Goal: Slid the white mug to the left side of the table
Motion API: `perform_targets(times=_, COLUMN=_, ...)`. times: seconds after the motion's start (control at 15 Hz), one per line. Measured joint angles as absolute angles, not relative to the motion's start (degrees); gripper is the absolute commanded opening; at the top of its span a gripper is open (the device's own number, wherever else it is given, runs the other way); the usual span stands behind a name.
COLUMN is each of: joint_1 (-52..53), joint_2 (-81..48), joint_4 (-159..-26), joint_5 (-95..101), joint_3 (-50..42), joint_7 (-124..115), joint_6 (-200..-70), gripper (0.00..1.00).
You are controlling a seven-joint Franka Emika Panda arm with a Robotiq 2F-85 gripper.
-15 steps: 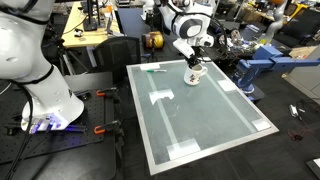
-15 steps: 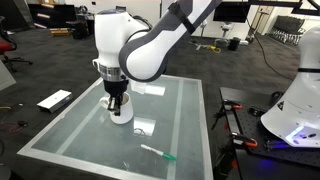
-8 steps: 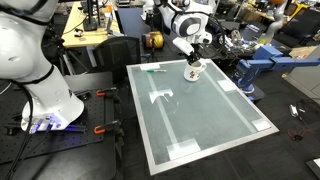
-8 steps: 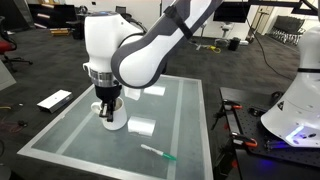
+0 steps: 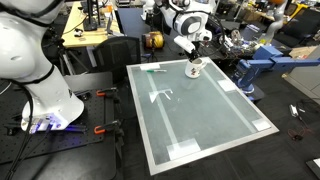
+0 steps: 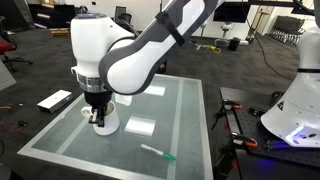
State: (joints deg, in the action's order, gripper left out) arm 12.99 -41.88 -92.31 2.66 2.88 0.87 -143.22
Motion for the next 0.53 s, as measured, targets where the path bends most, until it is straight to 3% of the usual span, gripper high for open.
perform_targets(times=0.53, joint_1=13.72, joint_2=-43.60, joint_4=-89.33, joint_5=3.74, joint_3=2.89, joint_7=0.68, joint_6=-142.43, gripper=0.02)
